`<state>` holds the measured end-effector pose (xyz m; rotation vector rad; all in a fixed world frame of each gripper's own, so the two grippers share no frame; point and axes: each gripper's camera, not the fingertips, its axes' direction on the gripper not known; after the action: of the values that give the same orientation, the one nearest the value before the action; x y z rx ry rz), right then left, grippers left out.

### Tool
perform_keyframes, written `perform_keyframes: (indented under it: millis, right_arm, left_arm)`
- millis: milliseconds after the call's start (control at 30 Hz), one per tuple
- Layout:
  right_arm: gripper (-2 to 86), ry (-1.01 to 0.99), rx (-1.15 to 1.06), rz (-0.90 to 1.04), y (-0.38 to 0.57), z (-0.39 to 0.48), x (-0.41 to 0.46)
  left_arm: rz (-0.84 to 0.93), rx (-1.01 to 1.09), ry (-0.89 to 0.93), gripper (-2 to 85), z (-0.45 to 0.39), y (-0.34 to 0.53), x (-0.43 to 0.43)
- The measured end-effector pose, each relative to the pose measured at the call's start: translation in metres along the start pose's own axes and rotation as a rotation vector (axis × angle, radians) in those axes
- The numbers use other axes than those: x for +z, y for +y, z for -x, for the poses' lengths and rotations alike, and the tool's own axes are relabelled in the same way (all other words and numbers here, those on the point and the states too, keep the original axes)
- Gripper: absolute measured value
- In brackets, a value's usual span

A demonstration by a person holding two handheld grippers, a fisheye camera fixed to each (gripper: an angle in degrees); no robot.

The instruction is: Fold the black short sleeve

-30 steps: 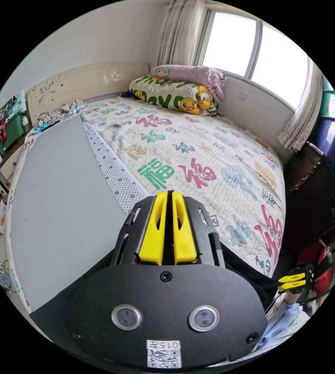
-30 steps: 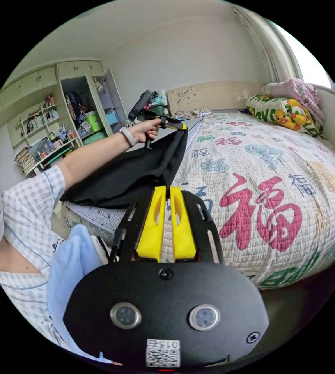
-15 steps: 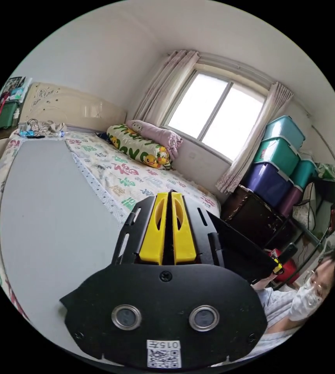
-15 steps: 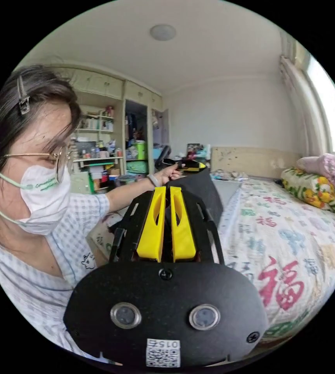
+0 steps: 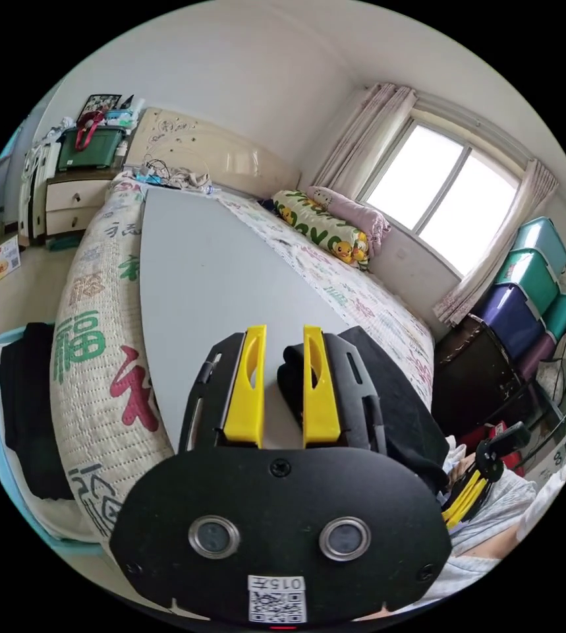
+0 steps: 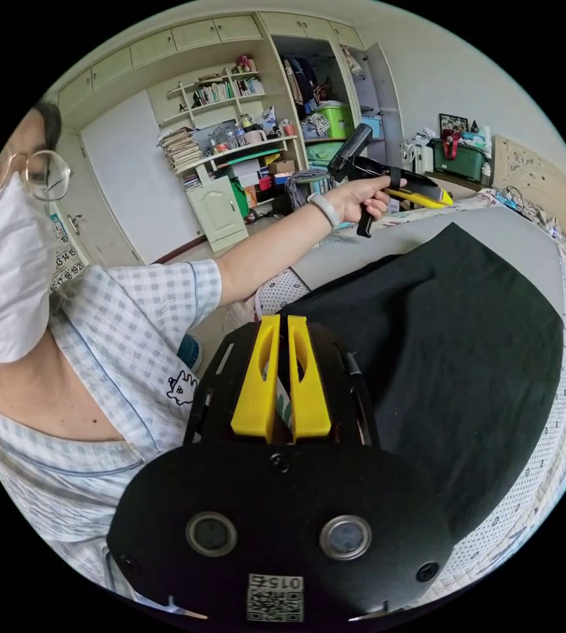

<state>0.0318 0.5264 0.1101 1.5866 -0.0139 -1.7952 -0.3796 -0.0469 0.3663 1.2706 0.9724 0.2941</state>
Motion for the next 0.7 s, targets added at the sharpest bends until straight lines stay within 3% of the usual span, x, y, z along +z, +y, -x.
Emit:
perform_keyframes:
  millis: [100, 167, 367, 500, 700]
  right_arm:
    - [1.4, 0.02, 0.006, 0.01, -0.006, 0.008, 0.011]
    - [2.2, 0.045, -0.001, 0.021, -0.011, 0.014, 0.019]
    - [9.7, 0.205, -0.035, 0.007, -0.017, 0.038, 0.02]
    - [10.1, 0.312, -0.092, -0.008, -0.019, 0.061, 0.025]
    - [9.1, 0.144, -0.132, -0.045, -0.025, 0.075, 0.023]
  left_arm:
    - [0.161, 0.005, 0.048, 10.8, -0.006, 0.002, 0.04]
    - [0.242, 0.054, -0.02, 9.4, -0.024, 0.005, 0.06]
    - [0.202, 0.177, -0.092, 2.8, -0.067, 0.021, 0.058]
    - [0.212, 0.187, -0.118, 1.8, -0.078, 0.028, 0.062]
    - [0.201, 0.189, -0.115, 1.4, -0.088, 0.038, 0.06]
